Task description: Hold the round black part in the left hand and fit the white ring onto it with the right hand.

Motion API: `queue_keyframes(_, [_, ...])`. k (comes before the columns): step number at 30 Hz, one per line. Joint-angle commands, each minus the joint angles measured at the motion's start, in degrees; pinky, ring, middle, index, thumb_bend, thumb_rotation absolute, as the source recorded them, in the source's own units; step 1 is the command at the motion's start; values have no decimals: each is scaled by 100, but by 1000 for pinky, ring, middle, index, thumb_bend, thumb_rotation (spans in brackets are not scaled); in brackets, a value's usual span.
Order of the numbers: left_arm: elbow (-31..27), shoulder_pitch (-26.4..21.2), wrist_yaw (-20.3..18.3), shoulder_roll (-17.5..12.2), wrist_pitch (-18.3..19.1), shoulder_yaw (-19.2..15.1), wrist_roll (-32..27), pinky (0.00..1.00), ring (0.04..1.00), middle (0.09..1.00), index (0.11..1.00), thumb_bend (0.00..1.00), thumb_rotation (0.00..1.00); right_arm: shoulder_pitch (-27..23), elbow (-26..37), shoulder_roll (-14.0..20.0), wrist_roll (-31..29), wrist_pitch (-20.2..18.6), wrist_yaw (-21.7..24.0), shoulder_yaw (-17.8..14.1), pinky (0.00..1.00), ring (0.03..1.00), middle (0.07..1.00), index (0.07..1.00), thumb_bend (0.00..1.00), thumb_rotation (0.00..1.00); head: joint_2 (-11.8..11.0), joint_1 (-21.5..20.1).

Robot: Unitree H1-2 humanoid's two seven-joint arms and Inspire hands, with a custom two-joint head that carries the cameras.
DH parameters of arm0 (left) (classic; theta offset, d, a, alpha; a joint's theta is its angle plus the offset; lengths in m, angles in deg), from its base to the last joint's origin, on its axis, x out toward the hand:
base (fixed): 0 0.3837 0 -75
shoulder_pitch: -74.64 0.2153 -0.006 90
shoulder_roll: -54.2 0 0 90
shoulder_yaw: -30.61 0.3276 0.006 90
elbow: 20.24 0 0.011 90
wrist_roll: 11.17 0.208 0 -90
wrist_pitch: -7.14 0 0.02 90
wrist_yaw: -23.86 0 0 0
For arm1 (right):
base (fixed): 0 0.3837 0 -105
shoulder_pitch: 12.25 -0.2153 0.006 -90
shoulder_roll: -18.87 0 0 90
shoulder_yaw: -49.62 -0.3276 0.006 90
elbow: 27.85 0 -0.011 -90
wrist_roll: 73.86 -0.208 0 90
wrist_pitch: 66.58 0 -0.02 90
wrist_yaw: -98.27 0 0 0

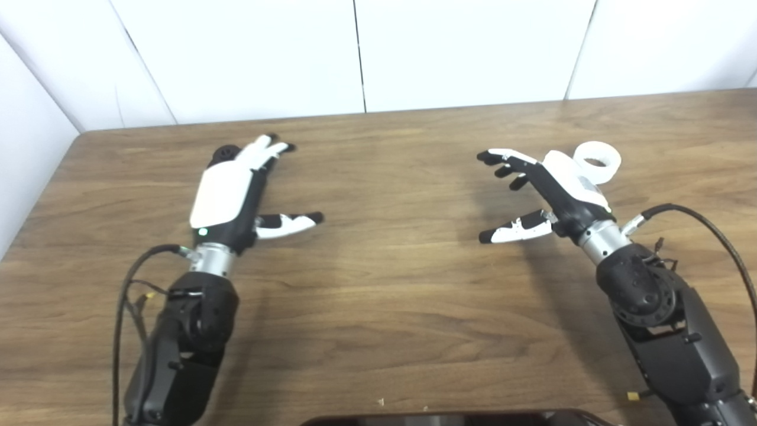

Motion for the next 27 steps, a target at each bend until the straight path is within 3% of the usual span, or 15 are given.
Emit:
queue_keyframes(1, [-51,-200,356,-73,144,-126,216,838,997,1000,866,943,460,-249,93,72,-64,234,-101,-48,636,760,828,832,869,201,23,16])
queue_keyframes(9, [467,-319,962,-45,517,-650,63,922,1000,1000,905,951,441,-270,31,70,-24,282,-121,-29,625,752,827,832,874,205,19,-45])
queue_keyframes(15, [938,-626,1039,-231,759,-893,-99,912,1000,1000,930,988,431,-252,39,71,-23,286,-127,-39,623,752,827,830,873,196,23,-18])
queue_keyframes(23, [1613,-1060,986,-500,1072,-768,-94,921,1000,1000,950,1000,480,-231,28,65,-47,307,-132,-56,634,762,834,833,873,203,6,-26])
queue_keyframes(27, [2265,-1307,1225,-640,967,-649,-152,936,1000,1000,938,1000,402,-230,14,86,-50,355,-145,-60,631,761,834,834,870,208,4,-28])
